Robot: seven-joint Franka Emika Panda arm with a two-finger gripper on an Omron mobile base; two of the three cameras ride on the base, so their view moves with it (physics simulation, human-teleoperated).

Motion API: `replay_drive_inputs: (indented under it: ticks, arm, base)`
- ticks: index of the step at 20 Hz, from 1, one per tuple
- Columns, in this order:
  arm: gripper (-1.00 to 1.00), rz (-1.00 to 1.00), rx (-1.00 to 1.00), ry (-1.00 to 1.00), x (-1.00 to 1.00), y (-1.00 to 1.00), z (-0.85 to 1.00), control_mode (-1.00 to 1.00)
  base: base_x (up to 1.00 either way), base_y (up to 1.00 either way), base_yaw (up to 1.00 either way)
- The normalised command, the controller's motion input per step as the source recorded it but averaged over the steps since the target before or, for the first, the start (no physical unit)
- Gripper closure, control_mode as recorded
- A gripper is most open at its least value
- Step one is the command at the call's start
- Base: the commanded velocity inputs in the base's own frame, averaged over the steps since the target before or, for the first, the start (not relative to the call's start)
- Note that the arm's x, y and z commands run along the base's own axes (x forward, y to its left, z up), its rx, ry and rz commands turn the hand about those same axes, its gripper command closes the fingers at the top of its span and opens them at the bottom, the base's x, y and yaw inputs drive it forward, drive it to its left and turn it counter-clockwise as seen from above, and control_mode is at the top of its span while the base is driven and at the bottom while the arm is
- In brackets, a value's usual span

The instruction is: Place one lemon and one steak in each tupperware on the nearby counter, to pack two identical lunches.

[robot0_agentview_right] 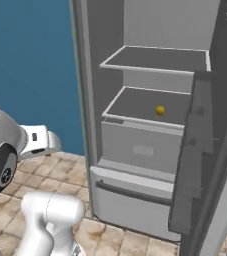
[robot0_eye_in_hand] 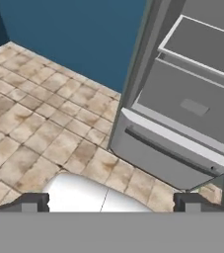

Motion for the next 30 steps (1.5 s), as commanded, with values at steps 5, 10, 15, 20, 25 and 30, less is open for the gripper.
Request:
replay_drive_inputs:
  ticks: [5,10,15,20,25,30]
  arm:
    - [-1.00,0.00,0.00,0.00,0.00,0.00,0.00,1.00]
    - [-1.00,0.00,0.00,0.00,0.00,0.00,0.00,1.00]
    - [-1.00,0.00,0.00,0.00,0.00,0.00,0.00,1.00]
    - [-1.00,0.00,0.00,0.00,0.00,0.00,0.00,1.00]
    - [-1.00,0.00,0.00,0.00,0.00,0.00,0.00,1.00]
    - [-1.00,-0.04,0.00,-0.04,0.09,0.00,-0.02,-1.00]
  base:
    - [0.33,-0.04,-0.46]
    - [0.47,-0.01,-0.40]
    - [0.50,-0.01,-0.30]
    - [0.36,-0.01,-0.19]
    - [0.29,-0.03,-0.10]
    - [0.09,0.00,-0.05]
